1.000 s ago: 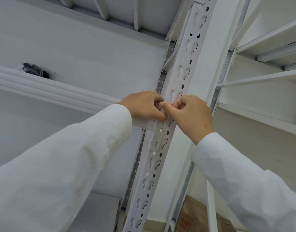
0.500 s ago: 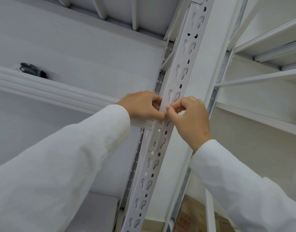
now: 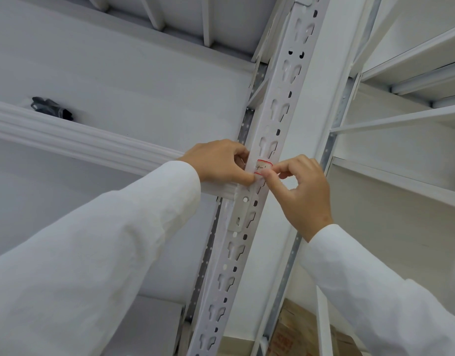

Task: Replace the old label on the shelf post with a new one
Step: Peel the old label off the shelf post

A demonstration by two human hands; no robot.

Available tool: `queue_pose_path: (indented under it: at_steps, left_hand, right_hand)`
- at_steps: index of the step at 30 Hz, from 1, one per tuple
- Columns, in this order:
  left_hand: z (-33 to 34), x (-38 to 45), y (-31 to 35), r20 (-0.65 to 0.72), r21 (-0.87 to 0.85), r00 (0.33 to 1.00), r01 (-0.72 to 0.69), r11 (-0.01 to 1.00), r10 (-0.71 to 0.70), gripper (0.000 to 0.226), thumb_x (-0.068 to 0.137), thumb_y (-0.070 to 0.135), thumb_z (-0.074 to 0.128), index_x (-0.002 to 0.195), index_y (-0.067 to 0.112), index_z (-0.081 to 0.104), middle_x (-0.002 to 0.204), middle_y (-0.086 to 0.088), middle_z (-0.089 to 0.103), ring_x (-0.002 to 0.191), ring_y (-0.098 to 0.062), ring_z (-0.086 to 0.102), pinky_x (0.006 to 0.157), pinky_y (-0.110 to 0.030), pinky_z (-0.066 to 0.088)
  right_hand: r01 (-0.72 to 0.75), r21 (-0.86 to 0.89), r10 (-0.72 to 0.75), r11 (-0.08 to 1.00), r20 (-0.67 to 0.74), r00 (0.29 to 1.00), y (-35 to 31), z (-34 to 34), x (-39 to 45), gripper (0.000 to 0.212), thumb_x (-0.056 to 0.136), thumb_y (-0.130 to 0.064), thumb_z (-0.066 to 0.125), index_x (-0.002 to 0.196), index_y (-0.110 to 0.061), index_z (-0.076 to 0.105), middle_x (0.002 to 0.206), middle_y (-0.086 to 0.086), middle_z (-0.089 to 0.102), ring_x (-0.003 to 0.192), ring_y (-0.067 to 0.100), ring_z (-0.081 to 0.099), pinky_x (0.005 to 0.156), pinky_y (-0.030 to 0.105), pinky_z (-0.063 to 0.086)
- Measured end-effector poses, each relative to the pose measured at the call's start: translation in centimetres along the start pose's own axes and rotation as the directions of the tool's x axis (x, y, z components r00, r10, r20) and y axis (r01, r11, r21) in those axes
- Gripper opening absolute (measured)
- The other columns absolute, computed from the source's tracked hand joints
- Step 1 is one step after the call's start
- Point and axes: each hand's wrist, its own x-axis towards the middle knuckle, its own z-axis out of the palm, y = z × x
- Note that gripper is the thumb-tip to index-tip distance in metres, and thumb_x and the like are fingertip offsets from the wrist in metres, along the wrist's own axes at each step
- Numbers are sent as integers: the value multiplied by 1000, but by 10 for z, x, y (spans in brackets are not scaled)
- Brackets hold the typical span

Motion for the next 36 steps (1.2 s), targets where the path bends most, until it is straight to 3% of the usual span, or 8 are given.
queue_pose_path:
  at_steps: [3,7,11,14,18,24,31,36]
  left_hand:
    - [0,0,-1,-2,4,1000,-3,1000,3,36,67,56,62,95,34,62,90,18,67,89,-9,60,75,-28,37]
    - [1,1,-2,-1,0,1000,0,1000,0,30,72,54,64,95,34,62,89,18,67,89,-8,59,75,-28,37]
    - [-1,2,-2,12,-58,1000,15,998,-14,34,74,60,60,94,33,66,91,16,68,91,-8,61,80,-29,39]
    - [-1,6,-2,0,-157,998,59,986,-60,39,82,57,45,89,26,68,93,12,70,96,-14,61,90,-33,41]
    - [-3,10,-6,38,-313,997,73,947,-65,51,71,43,29,92,24,71,89,9,75,99,-16,64,104,-42,41]
    - [-1,12,-8,41,-311,997,76,947,-67,46,70,40,32,87,25,71,89,8,75,100,-16,65,102,-43,42]
    - [0,13,-7,20,-290,997,81,954,-78,44,67,41,36,91,23,70,91,9,75,98,-16,65,103,-42,42]
    - [-1,11,-7,27,-276,997,82,958,-77,47,66,40,35,94,23,69,92,11,74,100,-15,64,103,-41,41]
  right_hand:
    - [-33,0,33,999,11,999,1,2,-1,17,80,-41,59,73,-25,60,76,-9,53,79,13,50,71,7,32]
    - [16,-71,-17,997,-11,1000,1,7,0,20,77,-29,64,92,-16,62,92,-8,50,85,13,47,73,14,33]
    - [-36,-24,35,999,-41,999,2,8,1,28,81,-23,63,108,-17,58,103,-10,45,93,16,51,74,23,39]
    - [-1,-41,0,999,-24,1000,4,10,-1,22,84,-20,63,105,-18,61,102,-9,48,92,18,53,72,24,40]
    - [92,-109,-99,990,-55,994,6,12,-1,19,84,-20,60,102,-18,65,96,1,55,87,18,49,73,27,41]
    - [251,-163,-253,954,8,967,1,11,13,21,84,-11,62,100,-21,70,94,6,57,87,22,48,75,37,40]
    - [280,-201,-280,939,31,960,2,6,22,7,82,-15,67,82,-22,69,92,2,57,93,16,41,80,24,23]
    - [190,-99,-187,977,40,982,12,4,18,9,85,-11,58,87,-16,66,91,-3,48,88,16,42,79,31,35]
